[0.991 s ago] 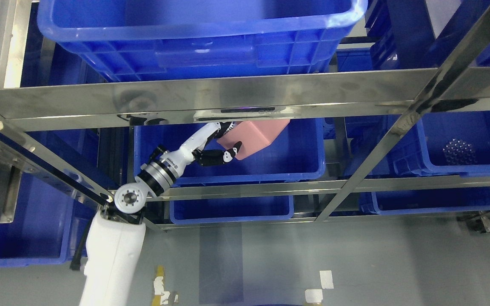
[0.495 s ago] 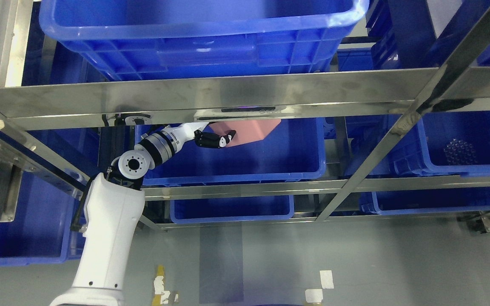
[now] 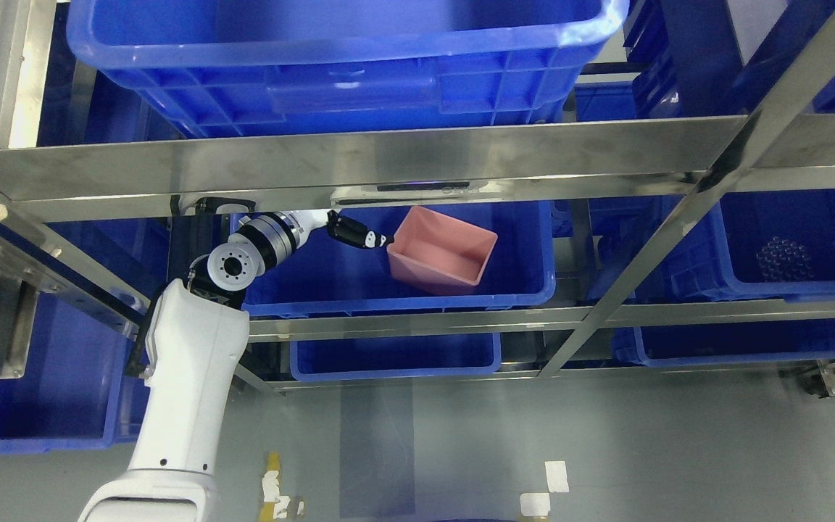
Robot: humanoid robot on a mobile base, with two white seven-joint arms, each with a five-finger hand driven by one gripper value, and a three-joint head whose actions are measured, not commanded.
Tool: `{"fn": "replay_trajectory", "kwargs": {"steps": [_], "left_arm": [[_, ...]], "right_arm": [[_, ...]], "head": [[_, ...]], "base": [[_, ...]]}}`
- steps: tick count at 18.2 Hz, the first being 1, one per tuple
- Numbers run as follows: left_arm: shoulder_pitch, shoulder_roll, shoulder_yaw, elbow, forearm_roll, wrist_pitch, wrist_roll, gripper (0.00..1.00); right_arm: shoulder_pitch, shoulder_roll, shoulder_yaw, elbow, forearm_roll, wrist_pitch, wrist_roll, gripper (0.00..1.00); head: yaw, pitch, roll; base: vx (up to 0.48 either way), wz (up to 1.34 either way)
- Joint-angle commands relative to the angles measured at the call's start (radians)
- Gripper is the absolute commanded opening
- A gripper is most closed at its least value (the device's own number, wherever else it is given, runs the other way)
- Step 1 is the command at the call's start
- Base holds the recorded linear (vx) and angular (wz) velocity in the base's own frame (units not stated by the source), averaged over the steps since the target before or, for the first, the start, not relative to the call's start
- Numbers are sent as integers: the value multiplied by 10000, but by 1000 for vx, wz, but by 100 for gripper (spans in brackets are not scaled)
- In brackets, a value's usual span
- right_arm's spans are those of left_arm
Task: Place storage box into left shelf container
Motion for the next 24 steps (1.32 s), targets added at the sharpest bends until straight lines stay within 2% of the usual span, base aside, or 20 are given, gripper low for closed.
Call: {"fn": "replay_trajectory", "kwargs": {"steps": [1, 3, 6, 8, 10, 12, 16, 20, 24], "left_arm": [[731, 53, 696, -1565, 1809, 461, 2331, 100], [1651, 53, 421, -2991, 2947, 892, 3394, 100], [3232, 53, 82, -4436, 4865, 940, 3735, 100], [3953, 53, 82, -5570, 5572, 711, 4574, 100], [4642, 53, 97, -6216, 5636, 237, 5282, 100], [5501, 53, 143, -6204, 5651, -774, 5285, 100], [6594, 53, 143, -6204, 5866, -1926, 5285, 100], [6733, 53, 281, -6204, 5881, -1991, 5315, 100], [6794, 53, 527, -6204, 6126, -1607, 5315, 100]], "right_arm": [[-30, -175, 0, -174, -215, 0, 35, 100], [-46, -175, 0, -174, -215, -1, 50, 100], [-30, -175, 0, -174, -215, 0, 35, 100], [-30, -175, 0, -174, -215, 0, 35, 100], [-30, -175, 0, -174, -215, 0, 50, 100], [-45, -175, 0, -174, -215, -16, 35, 100], [-30, -175, 0, -174, -215, 0, 35, 100], [-30, -175, -15, -174, -215, 0, 35, 100], [-46, -175, 0, -174, -215, -16, 50, 100]], "head": [[0, 0, 0], [0, 0, 0], [0, 0, 0], [0, 0, 0], [0, 0, 0], [0, 0, 0], [0, 0, 0], [0, 0, 0], [0, 0, 0]], "base": [[0, 0], [0, 0], [0, 0], [0, 0], [0, 0], [0, 0], [0, 0], [0, 0], [0, 0]]}}
